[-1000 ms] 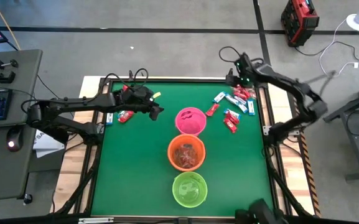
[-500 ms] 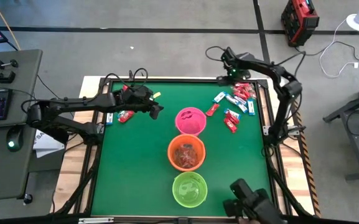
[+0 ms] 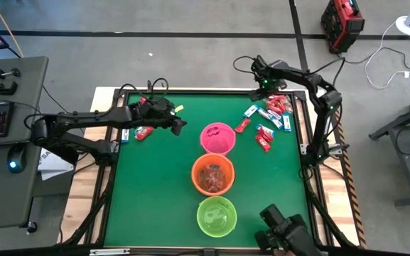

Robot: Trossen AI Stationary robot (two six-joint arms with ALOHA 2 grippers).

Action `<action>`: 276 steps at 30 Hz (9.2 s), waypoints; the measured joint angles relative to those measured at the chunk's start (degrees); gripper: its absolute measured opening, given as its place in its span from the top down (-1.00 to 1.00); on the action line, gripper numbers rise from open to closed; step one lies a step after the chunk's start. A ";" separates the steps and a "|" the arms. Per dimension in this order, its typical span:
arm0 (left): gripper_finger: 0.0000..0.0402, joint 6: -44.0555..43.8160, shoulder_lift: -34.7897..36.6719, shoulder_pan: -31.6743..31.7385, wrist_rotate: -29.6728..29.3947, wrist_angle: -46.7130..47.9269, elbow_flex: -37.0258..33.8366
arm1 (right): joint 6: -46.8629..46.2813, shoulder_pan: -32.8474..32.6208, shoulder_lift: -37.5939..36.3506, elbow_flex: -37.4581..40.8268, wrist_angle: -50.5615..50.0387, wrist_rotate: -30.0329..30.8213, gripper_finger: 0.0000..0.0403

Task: Sort candy by brand, put in halloween buckets
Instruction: Put the orange gummy into the orange bucket

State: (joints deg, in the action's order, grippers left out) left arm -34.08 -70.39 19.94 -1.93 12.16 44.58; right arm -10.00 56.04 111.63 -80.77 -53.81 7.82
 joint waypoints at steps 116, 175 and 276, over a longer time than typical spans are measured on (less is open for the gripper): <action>-0.01 7.76 0.02 -0.79 1.27 2.10 0.00 | -47.76 6.07 -19.26 14.66 8.04 6.61 -0.20; -0.01 9.74 0.02 -0.85 4.02 4.35 0.00 | -27.92 -31.90 -34.29 9.57 8.22 -2.33 1.00; -0.01 15.25 0.02 -0.79 4.26 6.45 -0.02 | -87.02 3.60 -18.60 34.80 10.94 15.67 0.31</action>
State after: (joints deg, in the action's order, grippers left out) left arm -18.83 -70.37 19.16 2.33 18.61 44.56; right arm -97.02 59.64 93.03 -45.98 -42.87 23.49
